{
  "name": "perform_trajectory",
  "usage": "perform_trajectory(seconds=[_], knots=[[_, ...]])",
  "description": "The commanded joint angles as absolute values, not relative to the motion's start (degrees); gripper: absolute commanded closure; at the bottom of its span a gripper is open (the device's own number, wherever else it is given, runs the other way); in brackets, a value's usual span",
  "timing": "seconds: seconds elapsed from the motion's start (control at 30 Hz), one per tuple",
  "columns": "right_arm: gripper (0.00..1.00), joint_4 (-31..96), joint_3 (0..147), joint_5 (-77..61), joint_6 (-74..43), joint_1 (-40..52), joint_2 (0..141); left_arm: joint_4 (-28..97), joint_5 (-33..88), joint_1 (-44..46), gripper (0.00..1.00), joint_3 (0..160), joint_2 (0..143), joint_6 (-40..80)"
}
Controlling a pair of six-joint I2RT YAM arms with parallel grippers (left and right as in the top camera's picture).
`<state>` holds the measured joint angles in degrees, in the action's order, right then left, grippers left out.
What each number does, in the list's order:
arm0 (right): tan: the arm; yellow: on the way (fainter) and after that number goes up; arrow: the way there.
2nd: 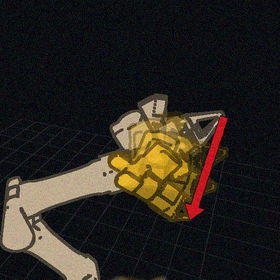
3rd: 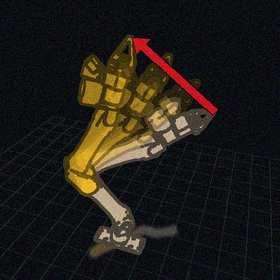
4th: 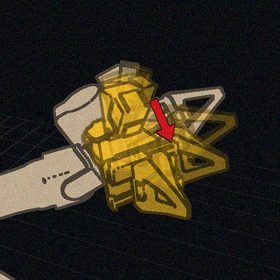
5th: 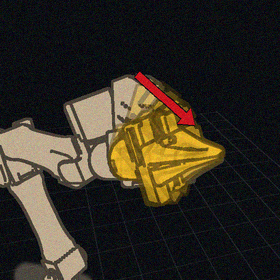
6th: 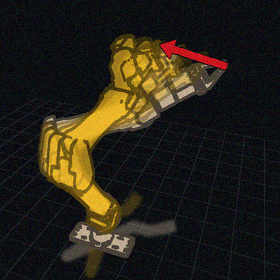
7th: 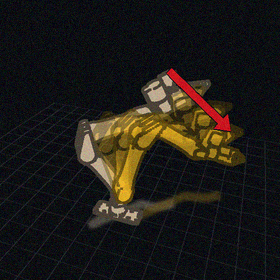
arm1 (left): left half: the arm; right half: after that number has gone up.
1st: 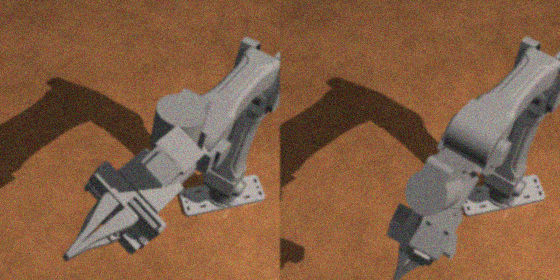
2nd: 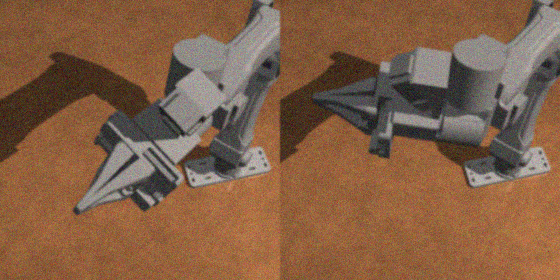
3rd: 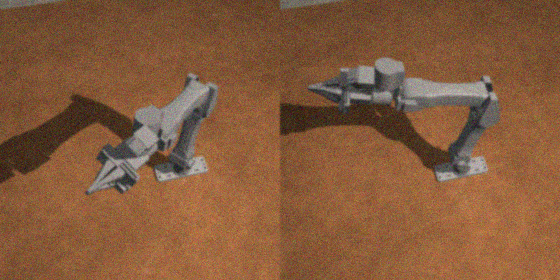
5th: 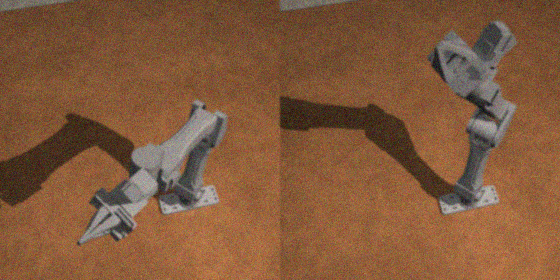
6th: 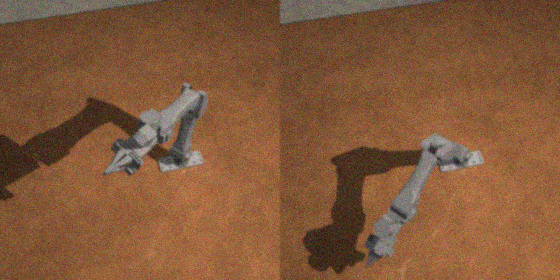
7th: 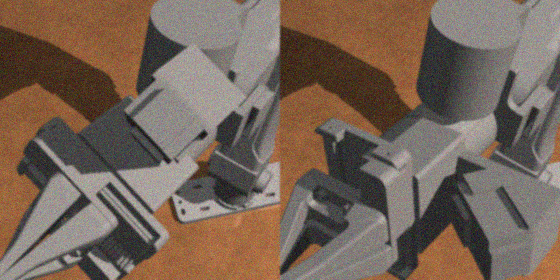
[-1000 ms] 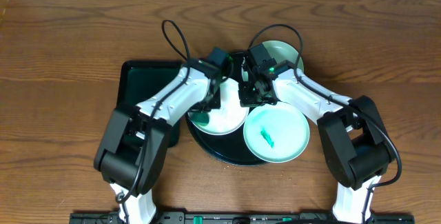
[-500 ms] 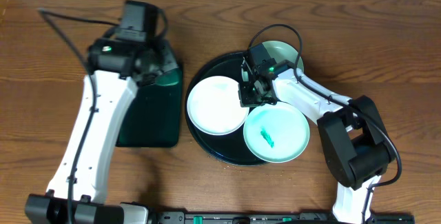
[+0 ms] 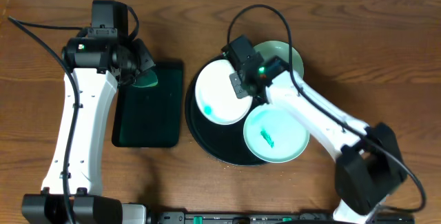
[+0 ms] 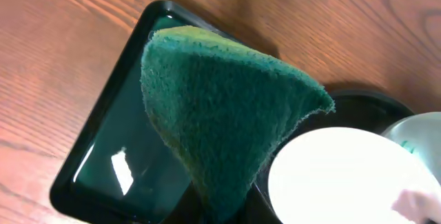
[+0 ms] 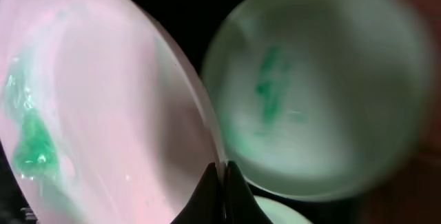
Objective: Clean dirty plates on tray and stack at the side
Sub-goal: 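Lift white plate with right gripper and set it on table right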
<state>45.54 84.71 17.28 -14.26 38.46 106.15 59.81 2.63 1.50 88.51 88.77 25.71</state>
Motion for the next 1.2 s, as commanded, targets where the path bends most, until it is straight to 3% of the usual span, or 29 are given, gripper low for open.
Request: perform_trajectory(seconds=[0.0,0.57,0.97,1.17], knots=[[0.99,45.9,85.9,38.9,-12.8,42.2,102.1,59.7,1.9,1.3,0.93,88.2,88.8,25.1],[0.99,47.0,85.9,78.0,-9.0,58.9,99.2,59.7,1.9,1.3,0.93,88.2,88.8,25.1],[0.99,47.5,85.9,79.6,-9.4,60.3,99.0,59.7,1.9,1.3,0.93,88.2,88.8,25.1],[0.99,48.9,85.9,70.1,-10.0,59.6,98.9,59.7,1.9,1.3,0.93,88.2,88.8,25.2]])
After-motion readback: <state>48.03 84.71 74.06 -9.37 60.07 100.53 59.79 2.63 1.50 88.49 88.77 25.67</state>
